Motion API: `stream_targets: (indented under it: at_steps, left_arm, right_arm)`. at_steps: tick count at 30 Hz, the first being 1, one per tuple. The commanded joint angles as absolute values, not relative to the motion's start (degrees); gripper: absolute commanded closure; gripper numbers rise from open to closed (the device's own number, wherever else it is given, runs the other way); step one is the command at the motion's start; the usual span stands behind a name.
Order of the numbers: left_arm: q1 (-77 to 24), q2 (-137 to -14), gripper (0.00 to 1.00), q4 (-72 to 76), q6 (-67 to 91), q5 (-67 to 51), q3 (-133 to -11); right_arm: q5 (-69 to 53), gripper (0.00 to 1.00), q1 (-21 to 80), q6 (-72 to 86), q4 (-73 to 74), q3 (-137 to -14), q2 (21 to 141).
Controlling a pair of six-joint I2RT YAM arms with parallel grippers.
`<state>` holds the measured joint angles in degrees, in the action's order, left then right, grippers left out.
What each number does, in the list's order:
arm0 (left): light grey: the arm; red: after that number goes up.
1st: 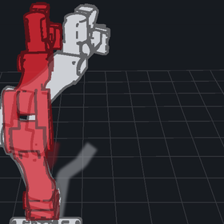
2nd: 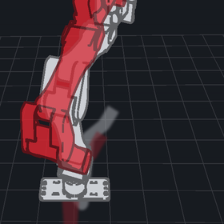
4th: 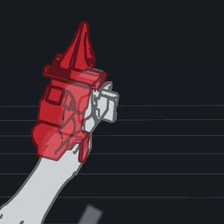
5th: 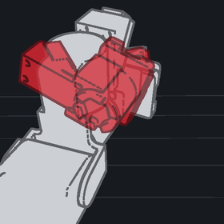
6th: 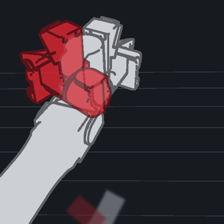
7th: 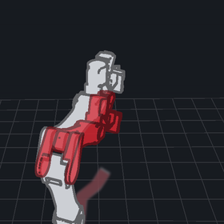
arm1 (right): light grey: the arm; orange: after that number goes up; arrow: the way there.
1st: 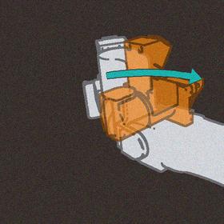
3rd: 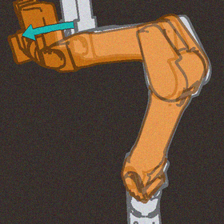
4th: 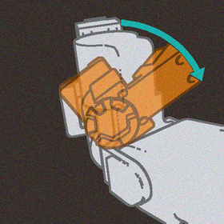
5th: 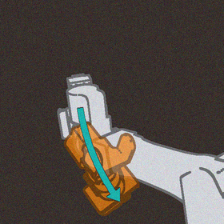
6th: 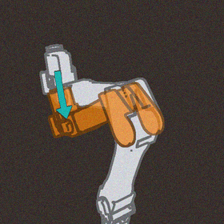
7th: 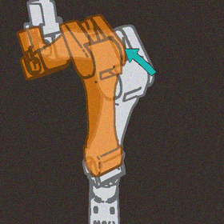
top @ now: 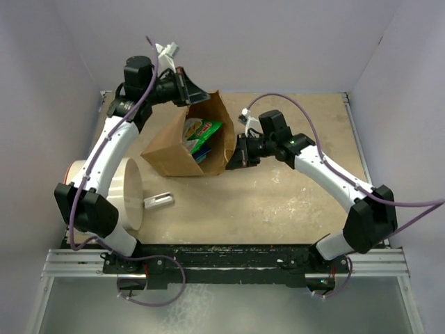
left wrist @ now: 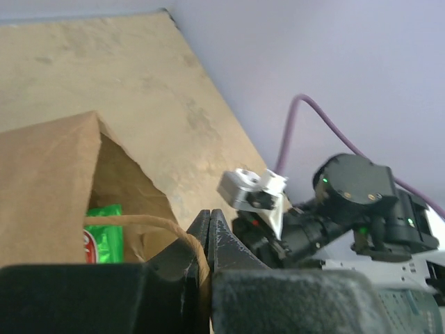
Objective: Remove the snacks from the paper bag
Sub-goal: Adjust the paper bag at the center of the board.
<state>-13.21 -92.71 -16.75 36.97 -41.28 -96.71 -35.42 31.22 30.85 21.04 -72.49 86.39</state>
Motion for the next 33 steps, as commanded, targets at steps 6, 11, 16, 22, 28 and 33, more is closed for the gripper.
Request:
stream_targets:
  at_steps: [6, 11, 16, 22, 28, 33]
  left_arm:
    - [-17.22, -81.71, 1.0, -17.05, 39.12, -38.24, -87.29]
    - [-17.24, -76.63, 1.0, -21.05, 39.35, -37.05, -82.83]
    - [-17.25, -74.73, 1.0, -25.03, 38.86, -36.33, -82.72]
    - [-17.31, -74.93, 1.0, -31.87, 34.28, -39.19, -86.19]
    - [-17.22, -74.72, 1.0, -42.62, 24.99, -39.66, -90.27]
    - [-17.0, -75.2, 1.0, -42.82, 25.45, -40.23, -91.25]
  right_arm:
    - [-31.77, 0.91, 31.38, 25.9, 22.97, -63.52, 79.05]
    - [-24.72, 0.82, 31.26, 21.5, 28.93, -64.21, 76.51]
    - [-13.96, 0.65, 31.29, 16.27, 34.53, -68.28, 73.16]
    - [-7.31, 0.45, 31.29, 12.2, 37.35, -73.08, 71.4]
    - [-8.76, 0.4, 32.68, 4.57, 26.97, -72.29, 67.04]
    - [-10.64, 0.41, 40.05, -12.1, 14.07, -65.46, 60.61]
